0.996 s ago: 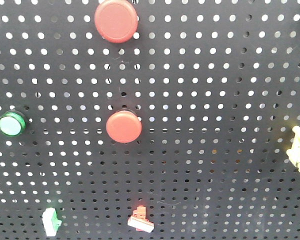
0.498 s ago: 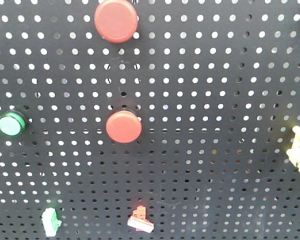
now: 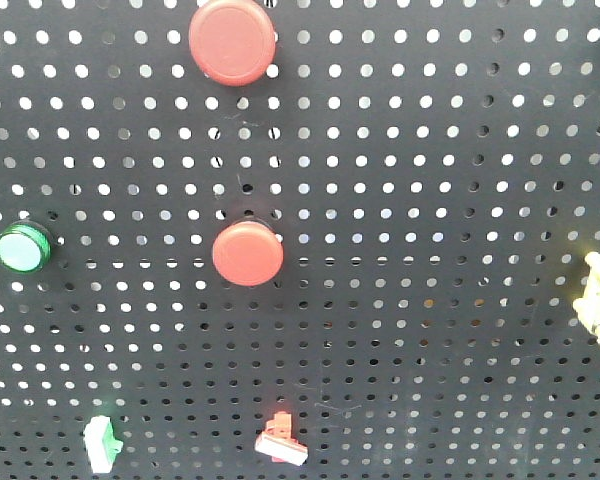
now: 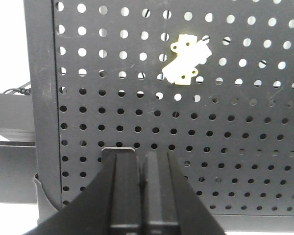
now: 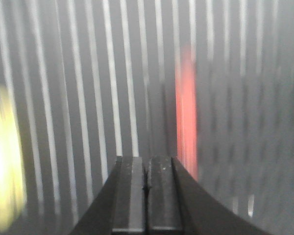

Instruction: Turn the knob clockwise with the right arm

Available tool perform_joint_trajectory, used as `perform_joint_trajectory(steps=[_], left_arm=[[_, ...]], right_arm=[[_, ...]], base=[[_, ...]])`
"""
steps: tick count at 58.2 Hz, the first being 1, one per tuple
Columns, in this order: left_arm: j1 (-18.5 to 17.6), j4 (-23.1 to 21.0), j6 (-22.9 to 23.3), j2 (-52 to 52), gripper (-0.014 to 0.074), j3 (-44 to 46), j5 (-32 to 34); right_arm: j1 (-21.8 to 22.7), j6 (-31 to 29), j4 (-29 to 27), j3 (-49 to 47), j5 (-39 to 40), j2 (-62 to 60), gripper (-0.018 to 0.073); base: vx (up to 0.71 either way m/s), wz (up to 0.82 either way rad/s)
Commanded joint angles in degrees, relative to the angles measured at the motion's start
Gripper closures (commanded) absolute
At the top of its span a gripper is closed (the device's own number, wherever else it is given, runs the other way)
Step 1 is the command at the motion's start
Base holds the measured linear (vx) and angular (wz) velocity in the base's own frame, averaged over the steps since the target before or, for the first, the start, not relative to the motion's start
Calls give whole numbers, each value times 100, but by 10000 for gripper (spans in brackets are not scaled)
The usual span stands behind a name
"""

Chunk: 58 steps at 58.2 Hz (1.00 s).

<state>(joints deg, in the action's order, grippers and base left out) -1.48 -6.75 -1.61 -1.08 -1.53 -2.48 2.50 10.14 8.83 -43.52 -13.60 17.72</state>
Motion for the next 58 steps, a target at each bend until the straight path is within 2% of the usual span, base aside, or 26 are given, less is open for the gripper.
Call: perform_joint_trajectory(steps=[1,8,13,19,26,33,40,50,58], left_arm=[[11,-44,26,1,603,-75,471],[11,-44,26,1,603,-75,471],[11,-44,26,1,603,-75,471],[11,-44,26,1,603,-75,471],[11,-44,26,1,603,-75,471],[11,-44,26,1,603,-75,471],[11,-44,26,1,603,-75,471],[11,-44,26,1,603,-75,471],[11,-44,26,1,603,-75,471]], right_arm=[[25,-289,25,-1410,-219,844,568],[-279,-352,9,-2677,-709,1565,568],[-389,-348,-111,-3245,-880,1902,568],[-466,-329,-474,-3463,-1011,2035,568],[-995,-506,-621,-3433,-1122,2054,568],[-1775,-1613,-338,-3433,-1558,2090,568],[-2206,-2992,-116,-3433,-2011,2100,568],[-2229,-4243,-90,-3439,-2233,2282,568],[-2241,-4651,-153,-3590,-2220,2580,568]], base=[[0,0],[0,0],[0,0],[0,0],[0,0],[0,0],[0,0],[0,0],[0,0]])
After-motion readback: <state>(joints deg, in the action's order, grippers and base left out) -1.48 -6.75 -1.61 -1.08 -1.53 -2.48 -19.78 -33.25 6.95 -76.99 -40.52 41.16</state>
